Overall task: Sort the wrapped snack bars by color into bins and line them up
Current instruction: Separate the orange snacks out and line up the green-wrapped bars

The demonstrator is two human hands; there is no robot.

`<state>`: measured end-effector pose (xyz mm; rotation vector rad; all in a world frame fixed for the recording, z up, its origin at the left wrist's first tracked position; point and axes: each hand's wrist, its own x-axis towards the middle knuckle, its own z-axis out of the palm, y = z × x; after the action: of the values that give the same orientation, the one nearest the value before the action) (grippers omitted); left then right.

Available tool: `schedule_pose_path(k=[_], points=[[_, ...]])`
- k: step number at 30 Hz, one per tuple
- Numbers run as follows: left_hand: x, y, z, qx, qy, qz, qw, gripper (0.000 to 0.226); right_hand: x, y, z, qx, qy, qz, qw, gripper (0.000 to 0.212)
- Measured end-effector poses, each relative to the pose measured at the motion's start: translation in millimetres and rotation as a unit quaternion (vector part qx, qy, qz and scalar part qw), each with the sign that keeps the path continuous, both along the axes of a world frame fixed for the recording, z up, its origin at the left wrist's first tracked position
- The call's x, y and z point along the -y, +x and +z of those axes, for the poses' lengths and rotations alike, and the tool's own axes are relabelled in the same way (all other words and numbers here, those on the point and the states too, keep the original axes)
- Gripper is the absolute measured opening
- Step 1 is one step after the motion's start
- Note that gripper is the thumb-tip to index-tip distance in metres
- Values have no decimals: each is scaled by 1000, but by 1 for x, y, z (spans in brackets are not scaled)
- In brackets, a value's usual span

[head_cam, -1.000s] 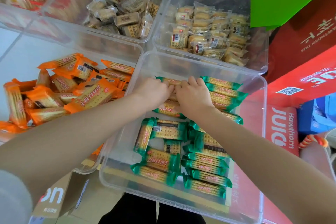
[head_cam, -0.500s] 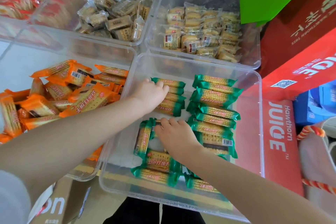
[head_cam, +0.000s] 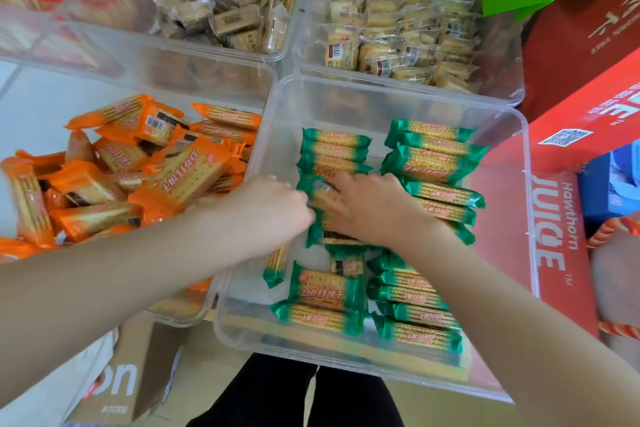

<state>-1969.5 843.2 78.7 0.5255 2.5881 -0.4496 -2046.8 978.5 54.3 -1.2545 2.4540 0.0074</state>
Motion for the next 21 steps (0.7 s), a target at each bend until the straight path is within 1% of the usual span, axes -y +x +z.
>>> schedule_pose_path(k=[3, 5, 7, 9, 12, 16, 18, 21], points=[[-15, -3, -23, 71, -15, -28, 997, 27, 4, -13, 0, 52, 6, -41, 998, 25], [-21, -8, -32, 103, -49, -78, 990, 29, 7, -15, -3, 40, 23, -51, 998, 27], [-22, -10, -37, 109, -88, -108, 984, 29, 9, -15, -5, 18, 35, -52, 998, 24], [-21, -10, -44, 112, -104, -128, 980, 27, 8, -15, -5, 14, 45, -44, 998, 21], [-21, -14, -49, 125, -138, -171, 968, 25, 2, -18, -3, -5, 62, -26, 998, 24], [-9, -20, -50, 162, -133, -158, 965, 18, -4, -14, -6, -54, 63, -25, 996, 25], [-5, -20, -51, 147, -110, -169, 968, 17, -4, -13, -11, -72, 49, -27, 996, 24], [-6, -16, -43, 115, -72, -174, 975, 19, -4, -16, -20, -81, 0, -42, 996, 22]])
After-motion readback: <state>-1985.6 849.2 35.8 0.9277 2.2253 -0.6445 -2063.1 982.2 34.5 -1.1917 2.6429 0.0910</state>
